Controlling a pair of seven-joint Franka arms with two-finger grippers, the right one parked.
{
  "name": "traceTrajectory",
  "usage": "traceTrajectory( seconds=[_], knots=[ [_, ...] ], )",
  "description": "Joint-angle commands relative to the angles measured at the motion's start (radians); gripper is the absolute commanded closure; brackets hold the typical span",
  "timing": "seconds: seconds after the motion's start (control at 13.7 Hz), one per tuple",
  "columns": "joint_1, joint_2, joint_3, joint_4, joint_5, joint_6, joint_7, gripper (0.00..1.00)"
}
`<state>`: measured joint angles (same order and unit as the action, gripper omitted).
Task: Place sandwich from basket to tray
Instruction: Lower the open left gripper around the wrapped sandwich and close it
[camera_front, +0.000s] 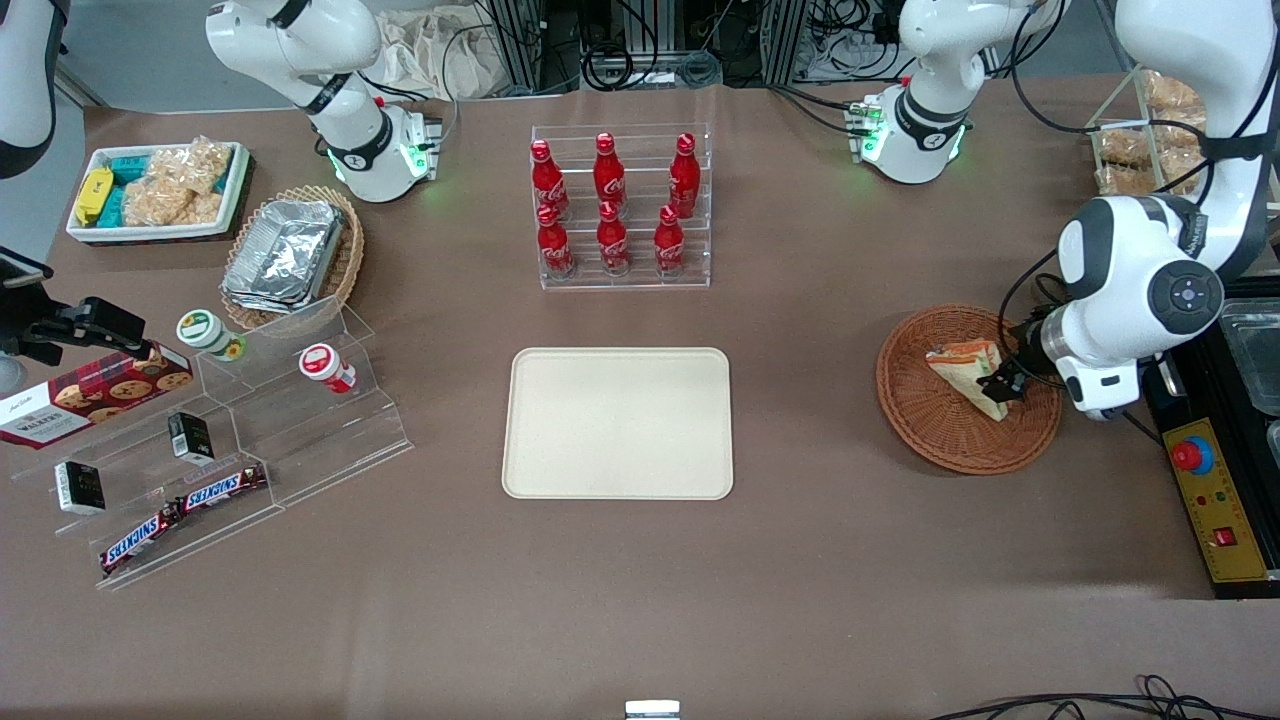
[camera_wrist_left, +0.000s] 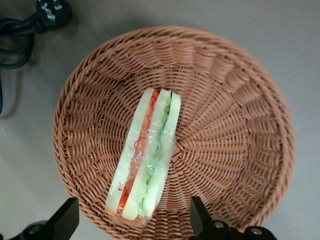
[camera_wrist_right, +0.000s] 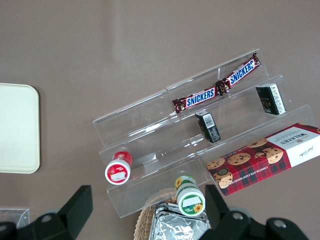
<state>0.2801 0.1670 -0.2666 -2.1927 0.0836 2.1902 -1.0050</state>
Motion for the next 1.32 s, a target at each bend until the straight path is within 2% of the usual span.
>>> traceTrajectory(
  seconds=[0.0, 0.51, 0.59, 0.66, 0.73, 0.8, 1.02, 1.17, 1.24],
  knots=[
    [0.005, -0.009, -0.005, -0.051, 0.013, 0.039, -0.018, 0.0],
    [0.005, 0.032, -0.003, -0.136, 0.022, 0.174, -0.015, 0.01],
    [0.005, 0.037, -0.003, -0.133, 0.022, 0.177, -0.017, 0.12],
    [0.005, 0.037, -0.003, -0.131, 0.021, 0.18, -0.018, 0.43],
    [0.005, 0.037, -0.003, -0.128, 0.021, 0.18, -0.018, 0.88],
    [0.005, 0.031, -0.003, -0.128, 0.021, 0.18, -0.018, 1.0],
    [0.005, 0.005, -0.003, -0.098, 0.021, 0.157, -0.012, 1.0],
    [0.004, -0.015, -0.006, -0.002, 0.019, 0.007, 0.006, 1.0],
    [0.002, -0.006, -0.008, 0.098, 0.018, -0.11, 0.016, 1.0]
  ],
)
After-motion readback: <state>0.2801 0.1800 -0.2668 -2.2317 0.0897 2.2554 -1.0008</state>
